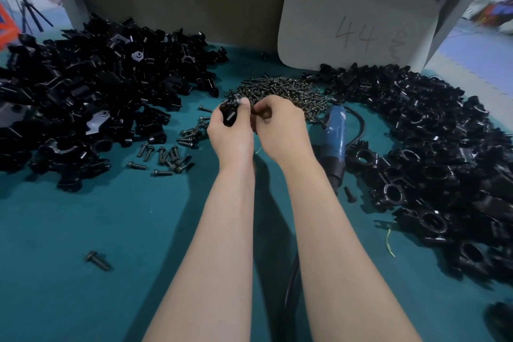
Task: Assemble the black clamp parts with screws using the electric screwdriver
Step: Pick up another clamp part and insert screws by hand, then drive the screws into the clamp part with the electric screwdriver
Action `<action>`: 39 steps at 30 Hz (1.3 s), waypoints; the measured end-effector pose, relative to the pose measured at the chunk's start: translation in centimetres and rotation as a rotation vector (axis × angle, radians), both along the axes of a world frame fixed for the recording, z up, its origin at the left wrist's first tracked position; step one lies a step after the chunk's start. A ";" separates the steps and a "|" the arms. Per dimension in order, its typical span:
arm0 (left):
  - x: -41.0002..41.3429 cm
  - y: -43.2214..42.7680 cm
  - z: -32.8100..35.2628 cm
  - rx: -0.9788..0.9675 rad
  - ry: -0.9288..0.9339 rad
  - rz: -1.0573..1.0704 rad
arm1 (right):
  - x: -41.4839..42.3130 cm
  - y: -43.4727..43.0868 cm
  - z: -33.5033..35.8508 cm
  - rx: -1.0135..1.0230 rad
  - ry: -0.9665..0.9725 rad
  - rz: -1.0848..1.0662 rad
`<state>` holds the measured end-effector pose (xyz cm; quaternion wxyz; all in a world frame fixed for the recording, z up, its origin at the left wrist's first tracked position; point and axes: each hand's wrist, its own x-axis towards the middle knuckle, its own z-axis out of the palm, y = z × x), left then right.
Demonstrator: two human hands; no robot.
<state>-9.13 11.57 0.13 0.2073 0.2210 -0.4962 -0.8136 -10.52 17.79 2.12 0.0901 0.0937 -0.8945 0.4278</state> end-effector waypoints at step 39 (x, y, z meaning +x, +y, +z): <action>-0.4 -1.3 0.2 0.510 -0.012 -0.165 | -0.4 4.0 1.4 0.179 0.007 -0.265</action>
